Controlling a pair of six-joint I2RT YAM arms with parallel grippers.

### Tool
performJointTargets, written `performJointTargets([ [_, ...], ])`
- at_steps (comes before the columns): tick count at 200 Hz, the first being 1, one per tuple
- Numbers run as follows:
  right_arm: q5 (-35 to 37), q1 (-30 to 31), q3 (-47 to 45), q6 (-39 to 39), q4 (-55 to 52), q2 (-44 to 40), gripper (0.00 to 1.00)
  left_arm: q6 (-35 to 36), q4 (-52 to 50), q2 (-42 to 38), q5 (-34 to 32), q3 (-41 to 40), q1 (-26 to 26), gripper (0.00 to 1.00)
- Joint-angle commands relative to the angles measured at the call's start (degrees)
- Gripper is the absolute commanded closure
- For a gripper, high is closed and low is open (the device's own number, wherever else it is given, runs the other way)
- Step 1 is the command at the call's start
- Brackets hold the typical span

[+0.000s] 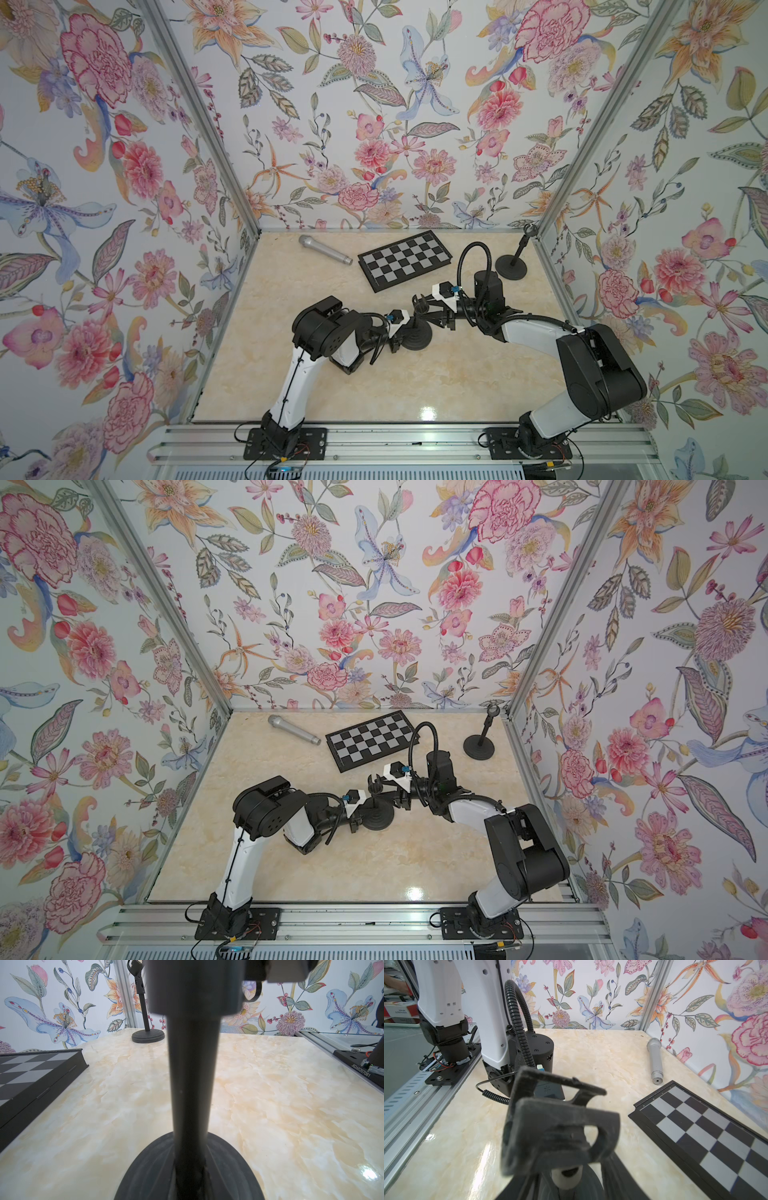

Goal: Assemble a microphone stand
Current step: Screw the microphone stand pole into the microphone stand base.

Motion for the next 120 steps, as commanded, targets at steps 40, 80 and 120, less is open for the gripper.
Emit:
performJointTargets([
  [40,-5.11,-0.35,1.66,-0.66,1.06,3.82,0.59,2.13,13.60,4.29,-2.24,-0.79,0.30,0.90],
  [80,2.00,0.24,-4.17,11.08,16.97,5.13,0.93,1.87,13.58,4.51,-2.42,-0.47,0.23,0.88],
  [120,37.69,4.30,-20.11,30.29,42.41,2.35,1.00,1.78,13.58,4.40,-3.75,-0.77,0.22,0.82],
])
